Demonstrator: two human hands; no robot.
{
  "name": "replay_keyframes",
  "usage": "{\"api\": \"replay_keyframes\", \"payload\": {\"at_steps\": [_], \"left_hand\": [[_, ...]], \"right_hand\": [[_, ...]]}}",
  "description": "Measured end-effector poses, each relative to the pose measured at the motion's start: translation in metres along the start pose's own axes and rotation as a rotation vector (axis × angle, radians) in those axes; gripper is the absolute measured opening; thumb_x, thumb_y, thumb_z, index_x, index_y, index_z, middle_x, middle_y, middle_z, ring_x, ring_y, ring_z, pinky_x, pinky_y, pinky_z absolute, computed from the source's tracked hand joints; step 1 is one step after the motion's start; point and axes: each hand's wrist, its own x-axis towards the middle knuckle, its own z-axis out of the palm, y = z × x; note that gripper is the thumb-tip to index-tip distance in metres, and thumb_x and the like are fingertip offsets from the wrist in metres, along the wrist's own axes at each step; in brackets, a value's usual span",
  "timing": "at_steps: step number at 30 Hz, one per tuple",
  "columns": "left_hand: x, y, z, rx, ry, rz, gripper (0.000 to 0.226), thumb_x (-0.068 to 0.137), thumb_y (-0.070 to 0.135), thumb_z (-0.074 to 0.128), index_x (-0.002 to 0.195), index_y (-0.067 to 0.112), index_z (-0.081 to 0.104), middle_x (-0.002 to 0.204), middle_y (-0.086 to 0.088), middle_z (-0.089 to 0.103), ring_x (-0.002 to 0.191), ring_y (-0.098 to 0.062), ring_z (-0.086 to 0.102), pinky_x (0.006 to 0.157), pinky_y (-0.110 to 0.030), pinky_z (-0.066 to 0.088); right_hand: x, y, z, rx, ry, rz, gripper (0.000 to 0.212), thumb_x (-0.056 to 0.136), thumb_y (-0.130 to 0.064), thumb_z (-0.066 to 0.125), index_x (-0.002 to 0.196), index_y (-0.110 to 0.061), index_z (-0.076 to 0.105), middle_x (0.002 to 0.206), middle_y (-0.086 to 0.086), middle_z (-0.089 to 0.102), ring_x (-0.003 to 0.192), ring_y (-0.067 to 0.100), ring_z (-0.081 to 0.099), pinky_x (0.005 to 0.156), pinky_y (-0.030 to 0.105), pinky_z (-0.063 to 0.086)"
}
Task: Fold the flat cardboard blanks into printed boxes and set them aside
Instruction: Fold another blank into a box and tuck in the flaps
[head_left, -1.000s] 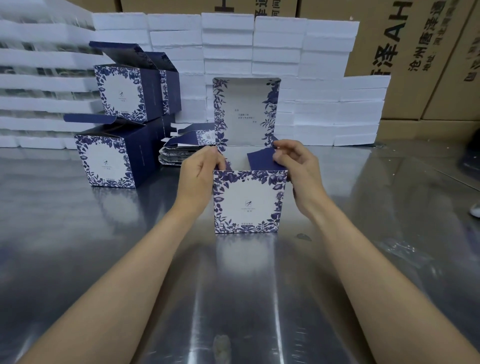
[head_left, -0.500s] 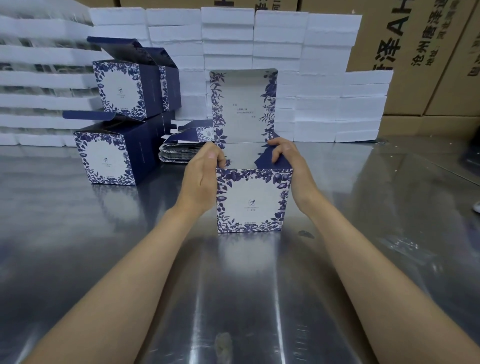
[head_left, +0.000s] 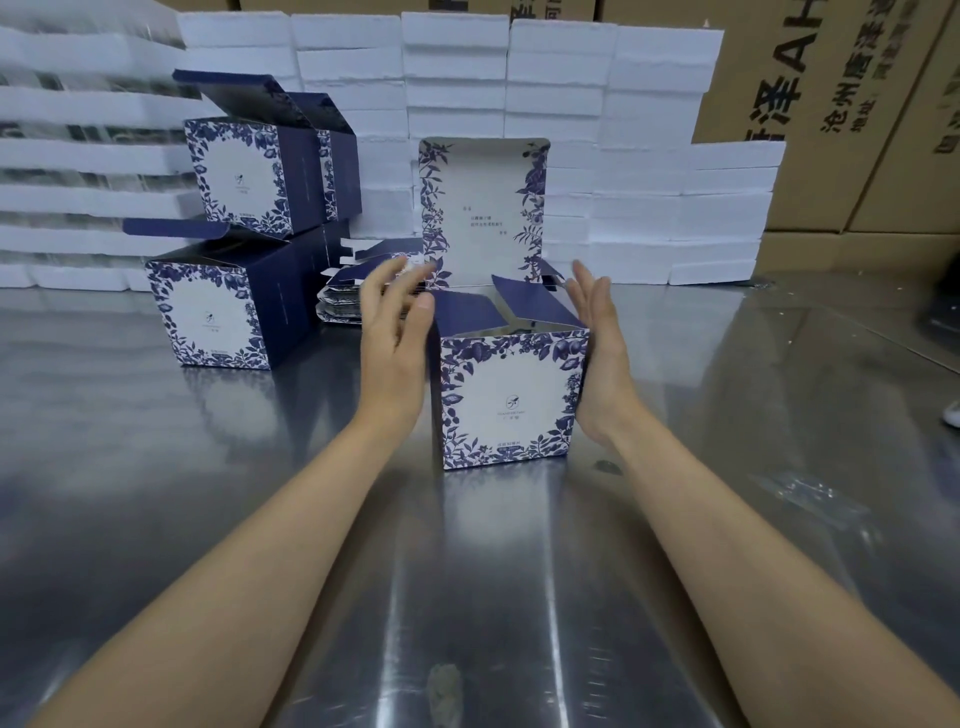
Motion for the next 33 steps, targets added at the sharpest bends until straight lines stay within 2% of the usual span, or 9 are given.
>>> {"api": "replay_keyframes", "payload": {"at_steps": [3,6,10,12,16,19,24,30,33], "left_hand": [[0.005,0.001,-0.003,-0.194,0.009,-0.246,0.059,0.087,0.048,0.046,0.143,0.032,0.033,0.147,0.008,0.032,0.120,0.017,0.038,0.094,-0.001,0.030],[0.006,-0.003,-0.001,-0.308,-0.066,-0.438,0.083,0.078,0.051,0.056,0.151,0.029,0.022,0.153,0.011,0.031,0.138,-0.003,0.034,0.115,-0.026,0.026],[0.009,-0.004,0.000,-0.376,-0.080,-0.482,0.067,0.087,0.031,0.058,0.149,0.025,0.031,0.152,0.005,0.039,0.134,-0.011,0.043,0.114,-0.033,0.033],[0.010,-0.003,0.000,-0.376,-0.064,-0.462,0.056,0.094,0.022,0.054,0.146,0.029,0.036,0.147,0.010,0.042,0.132,-0.007,0.044,0.110,-0.029,0.035],[0.009,0.002,0.001,-0.372,-0.058,-0.410,0.052,0.097,0.013,0.046,0.144,0.034,0.038,0.138,0.016,0.046,0.131,-0.002,0.042,0.110,-0.026,0.035],[0.010,0.006,0.002,-0.354,-0.054,-0.384,0.052,0.097,0.010,0.043,0.143,0.034,0.038,0.137,0.017,0.046,0.129,-0.001,0.042,0.114,-0.030,0.032],[0.008,0.009,0.002,-0.325,-0.043,-0.328,0.046,0.098,0.008,0.042,0.136,0.033,0.044,0.134,0.019,0.048,0.134,-0.004,0.040,0.112,-0.026,0.032],[0.011,0.013,0.001,-0.273,0.043,-0.253,0.028,0.097,-0.002,0.041,0.107,0.021,0.054,0.108,0.010,0.058,0.101,-0.002,0.055,0.087,-0.010,0.042],[0.010,0.010,0.000,-0.266,0.009,-0.314,0.028,0.099,0.003,0.039,0.090,0.020,0.059,0.113,0.008,0.062,0.106,-0.004,0.059,0.094,-0.018,0.044]], "right_hand": [[-0.002,-0.002,-0.001,0.053,0.021,0.017,0.053,0.097,-0.053,0.030,0.146,-0.032,0.033,0.145,-0.012,0.041,0.099,-0.010,0.059,0.079,0.019,0.054],[-0.003,-0.005,0.005,-0.017,-0.031,0.025,0.059,0.087,-0.056,0.045,0.140,-0.029,0.046,0.148,-0.005,0.042,0.125,0.002,0.051,0.107,0.037,0.043],[-0.002,-0.005,0.012,-0.122,-0.070,0.029,0.041,0.079,-0.055,0.048,0.095,-0.022,0.067,0.141,0.000,0.049,0.141,0.022,0.035,0.117,0.050,0.023],[0.001,-0.003,0.010,-0.139,-0.057,0.001,0.047,0.082,-0.051,0.040,0.101,-0.012,0.057,0.121,-0.001,0.059,0.132,0.014,0.043,0.116,0.048,0.026],[0.005,0.001,0.008,-0.204,-0.050,-0.059,0.042,0.085,-0.047,0.034,0.101,-0.014,0.054,0.116,0.019,0.052,0.105,0.010,0.051,0.105,0.038,0.037],[0.009,0.004,0.005,-0.243,-0.035,-0.086,0.046,0.086,-0.051,0.032,0.098,-0.013,0.056,0.094,-0.004,0.049,0.105,0.008,0.050,0.102,0.031,0.039],[0.008,0.008,0.007,-0.274,-0.014,-0.102,0.035,0.084,-0.054,0.038,0.073,-0.028,0.058,0.118,-0.013,0.049,0.130,0.017,0.044,0.112,0.046,0.031],[0.005,0.009,0.007,-0.272,0.098,-0.169,0.031,0.086,-0.056,0.041,0.114,-0.044,0.045,0.118,-0.025,0.050,0.116,0.001,0.051,0.096,0.023,0.037],[0.002,0.012,0.009,-0.232,0.064,-0.200,0.030,0.090,-0.052,0.040,0.115,-0.042,0.054,0.123,-0.016,0.058,0.121,0.010,0.054,0.105,0.032,0.040]]}}
